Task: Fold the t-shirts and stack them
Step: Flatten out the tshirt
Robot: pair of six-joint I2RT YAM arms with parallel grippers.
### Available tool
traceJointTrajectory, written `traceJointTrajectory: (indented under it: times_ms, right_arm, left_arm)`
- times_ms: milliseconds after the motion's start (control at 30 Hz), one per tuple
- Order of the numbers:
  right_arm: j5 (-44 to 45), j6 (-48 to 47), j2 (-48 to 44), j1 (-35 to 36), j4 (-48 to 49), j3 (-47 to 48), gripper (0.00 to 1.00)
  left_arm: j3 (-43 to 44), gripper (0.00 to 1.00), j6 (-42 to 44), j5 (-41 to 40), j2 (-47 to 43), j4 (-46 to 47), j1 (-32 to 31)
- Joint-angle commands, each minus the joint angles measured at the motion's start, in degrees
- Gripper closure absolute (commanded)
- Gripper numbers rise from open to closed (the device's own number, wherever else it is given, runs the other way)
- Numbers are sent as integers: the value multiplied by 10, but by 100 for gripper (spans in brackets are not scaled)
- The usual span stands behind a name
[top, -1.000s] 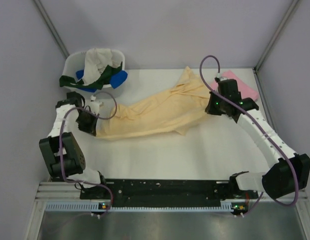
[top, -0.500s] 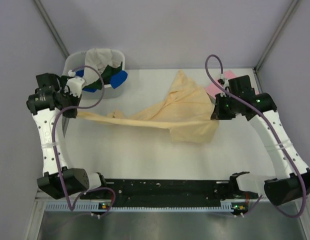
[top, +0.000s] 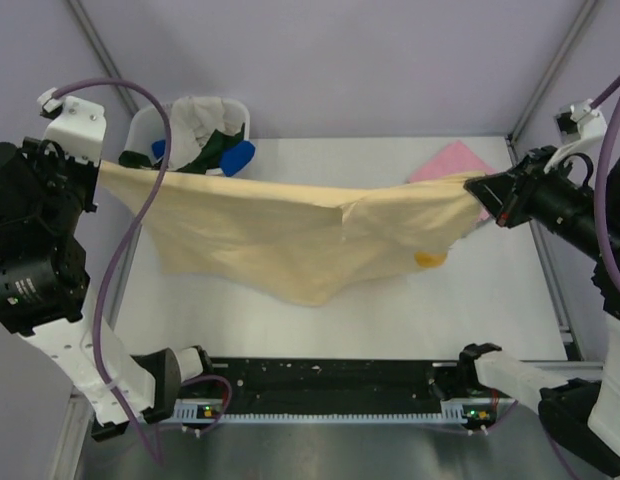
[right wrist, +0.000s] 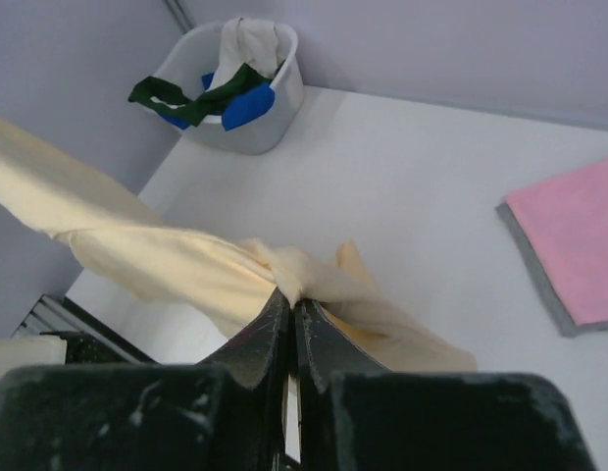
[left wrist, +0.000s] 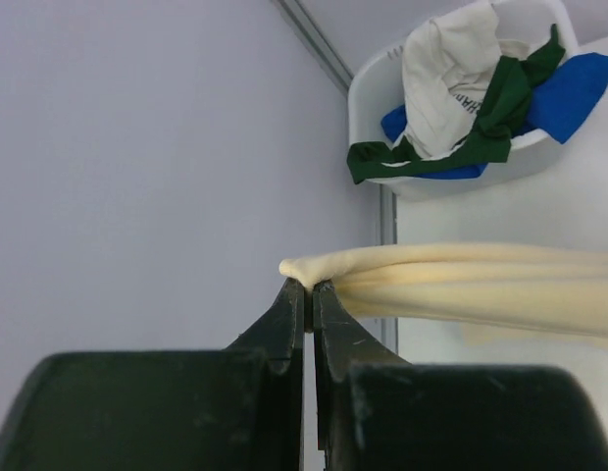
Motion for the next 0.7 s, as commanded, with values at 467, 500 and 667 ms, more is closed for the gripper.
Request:
traceJointTrajectory:
  times_ms: [467, 500, 667]
  right_arm:
    - [-177, 163, 363, -163, 236, 269, 100]
    - [-171, 160, 355, -163, 241, 267, 100]
    - [-175, 134, 280, -202, 240, 229, 100]
  left_arm:
    - [-78, 100, -95, 38, 121, 207, 4]
    - [-70, 100, -96, 39, 121, 209, 4]
    - [-83, 100, -85, 42, 90, 230, 4]
